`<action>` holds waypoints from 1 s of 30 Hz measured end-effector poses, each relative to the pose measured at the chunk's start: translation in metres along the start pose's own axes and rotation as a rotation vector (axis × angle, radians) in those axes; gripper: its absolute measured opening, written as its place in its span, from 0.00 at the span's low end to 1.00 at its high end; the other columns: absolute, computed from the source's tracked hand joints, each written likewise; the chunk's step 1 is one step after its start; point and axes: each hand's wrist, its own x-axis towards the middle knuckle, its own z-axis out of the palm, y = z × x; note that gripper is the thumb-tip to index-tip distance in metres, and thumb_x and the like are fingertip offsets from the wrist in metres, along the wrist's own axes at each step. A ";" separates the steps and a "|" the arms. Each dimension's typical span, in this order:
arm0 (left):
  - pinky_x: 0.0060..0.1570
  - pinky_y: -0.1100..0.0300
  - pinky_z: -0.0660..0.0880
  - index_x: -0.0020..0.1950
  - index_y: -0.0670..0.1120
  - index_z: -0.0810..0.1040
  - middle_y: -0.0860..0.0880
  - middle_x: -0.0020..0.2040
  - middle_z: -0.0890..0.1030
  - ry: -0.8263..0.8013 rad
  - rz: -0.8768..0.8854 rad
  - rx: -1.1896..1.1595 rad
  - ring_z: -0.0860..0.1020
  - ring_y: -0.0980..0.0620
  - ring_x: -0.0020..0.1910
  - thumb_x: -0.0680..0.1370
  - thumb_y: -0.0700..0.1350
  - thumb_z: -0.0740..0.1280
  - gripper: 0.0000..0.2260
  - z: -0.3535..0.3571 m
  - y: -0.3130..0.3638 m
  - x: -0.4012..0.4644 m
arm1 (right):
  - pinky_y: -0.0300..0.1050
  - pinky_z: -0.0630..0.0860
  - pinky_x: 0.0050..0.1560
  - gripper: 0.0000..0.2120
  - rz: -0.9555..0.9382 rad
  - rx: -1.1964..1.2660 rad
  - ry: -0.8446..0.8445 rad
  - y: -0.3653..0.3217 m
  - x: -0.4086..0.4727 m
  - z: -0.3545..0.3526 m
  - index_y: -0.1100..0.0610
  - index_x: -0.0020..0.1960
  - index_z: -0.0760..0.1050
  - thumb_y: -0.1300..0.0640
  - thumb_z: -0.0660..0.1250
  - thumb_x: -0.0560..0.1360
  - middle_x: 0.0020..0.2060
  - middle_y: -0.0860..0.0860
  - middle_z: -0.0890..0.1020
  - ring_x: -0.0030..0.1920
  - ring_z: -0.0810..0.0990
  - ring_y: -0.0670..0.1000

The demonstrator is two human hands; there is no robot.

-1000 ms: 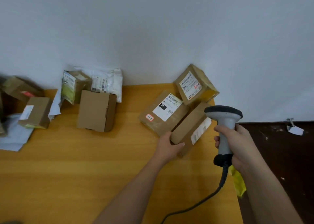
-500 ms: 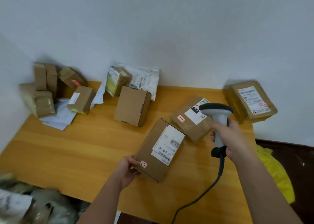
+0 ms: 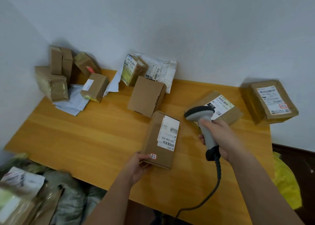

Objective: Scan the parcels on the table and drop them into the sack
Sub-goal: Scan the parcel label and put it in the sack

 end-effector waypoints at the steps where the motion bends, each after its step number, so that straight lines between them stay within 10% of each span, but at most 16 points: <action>1: 0.53 0.47 0.76 0.59 0.39 0.72 0.40 0.50 0.78 -0.009 0.007 0.032 0.77 0.43 0.49 0.75 0.31 0.66 0.14 -0.001 0.000 0.000 | 0.48 0.76 0.39 0.09 0.005 -0.010 -0.003 -0.001 -0.002 0.002 0.59 0.54 0.75 0.54 0.65 0.80 0.42 0.59 0.77 0.37 0.78 0.54; 16: 0.52 0.55 0.76 0.60 0.50 0.77 0.43 0.59 0.78 -0.223 -0.243 0.802 0.76 0.44 0.57 0.75 0.38 0.71 0.15 -0.023 0.056 -0.009 | 0.46 0.78 0.36 0.10 0.040 -0.108 -0.017 -0.005 -0.009 0.005 0.58 0.53 0.72 0.50 0.63 0.81 0.41 0.60 0.79 0.35 0.80 0.53; 23: 0.52 0.50 0.71 0.65 0.42 0.72 0.43 0.62 0.74 0.433 0.327 0.553 0.74 0.43 0.57 0.75 0.45 0.73 0.22 -0.019 0.072 0.017 | 0.46 0.76 0.34 0.13 0.064 -0.152 -0.065 0.009 -0.004 0.007 0.62 0.56 0.74 0.52 0.63 0.81 0.41 0.61 0.79 0.33 0.78 0.53; 27: 0.53 0.51 0.74 0.68 0.37 0.70 0.40 0.65 0.72 0.697 0.052 0.667 0.73 0.40 0.60 0.76 0.54 0.68 0.28 -0.016 0.041 0.009 | 0.47 0.77 0.39 0.10 0.087 -0.181 -0.106 0.028 0.006 0.016 0.60 0.54 0.75 0.54 0.67 0.78 0.49 0.61 0.80 0.37 0.79 0.53; 30: 0.55 0.46 0.73 0.56 0.41 0.74 0.42 0.54 0.75 0.472 -0.113 0.429 0.74 0.41 0.54 0.80 0.59 0.60 0.20 -0.011 0.011 -0.006 | 0.44 0.77 0.35 0.14 0.164 -0.212 -0.136 0.053 0.016 0.030 0.58 0.60 0.71 0.56 0.68 0.77 0.51 0.60 0.80 0.36 0.79 0.51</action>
